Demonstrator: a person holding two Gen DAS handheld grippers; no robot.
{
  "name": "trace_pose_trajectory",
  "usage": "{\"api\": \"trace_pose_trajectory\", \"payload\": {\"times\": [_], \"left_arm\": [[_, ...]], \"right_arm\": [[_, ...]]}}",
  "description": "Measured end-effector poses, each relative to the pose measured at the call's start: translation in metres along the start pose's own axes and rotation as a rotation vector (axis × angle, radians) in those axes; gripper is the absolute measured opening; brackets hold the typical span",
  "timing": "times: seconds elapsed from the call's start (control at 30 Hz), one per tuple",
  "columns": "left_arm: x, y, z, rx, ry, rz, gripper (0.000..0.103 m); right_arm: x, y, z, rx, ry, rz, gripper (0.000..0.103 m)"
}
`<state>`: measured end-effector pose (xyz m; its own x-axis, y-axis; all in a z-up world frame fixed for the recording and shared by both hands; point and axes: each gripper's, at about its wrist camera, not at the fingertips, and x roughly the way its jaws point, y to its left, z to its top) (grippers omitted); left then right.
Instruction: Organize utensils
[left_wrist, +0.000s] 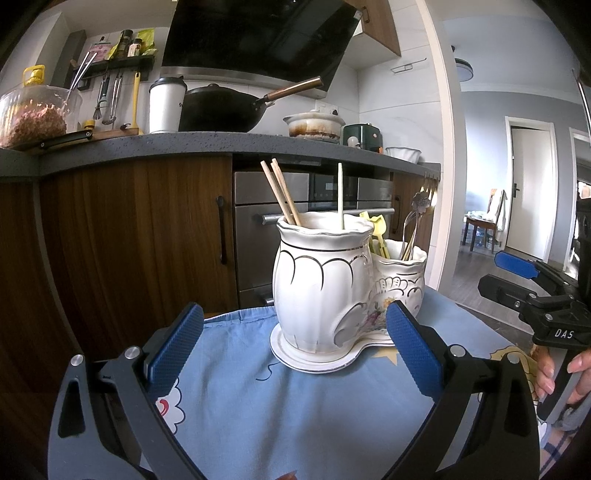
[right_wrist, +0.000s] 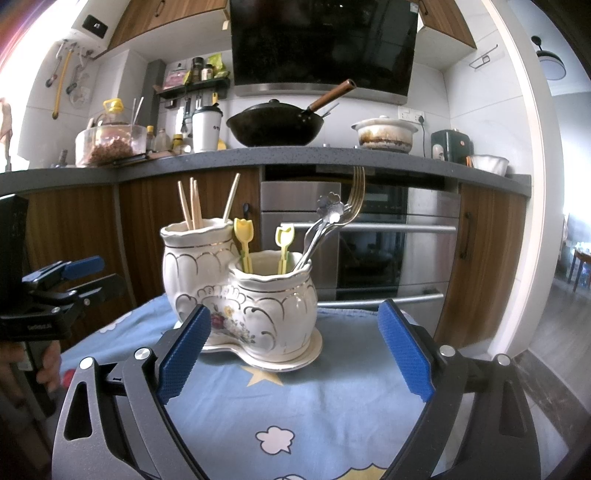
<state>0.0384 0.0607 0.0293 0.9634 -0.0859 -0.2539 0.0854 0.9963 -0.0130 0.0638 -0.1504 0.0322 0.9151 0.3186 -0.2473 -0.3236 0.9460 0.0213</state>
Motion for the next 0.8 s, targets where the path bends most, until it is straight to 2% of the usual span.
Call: {"api": "trace_pose_trajectory", "payload": {"times": [0.8], "left_arm": [[0.0020, -0.0001, -0.0009, -0.001, 0.001, 0.004, 0.098]], "right_arm": [[0.0002, -0.0001, 0.0001, 0.000, 0.002, 0.000, 0.091]]}}
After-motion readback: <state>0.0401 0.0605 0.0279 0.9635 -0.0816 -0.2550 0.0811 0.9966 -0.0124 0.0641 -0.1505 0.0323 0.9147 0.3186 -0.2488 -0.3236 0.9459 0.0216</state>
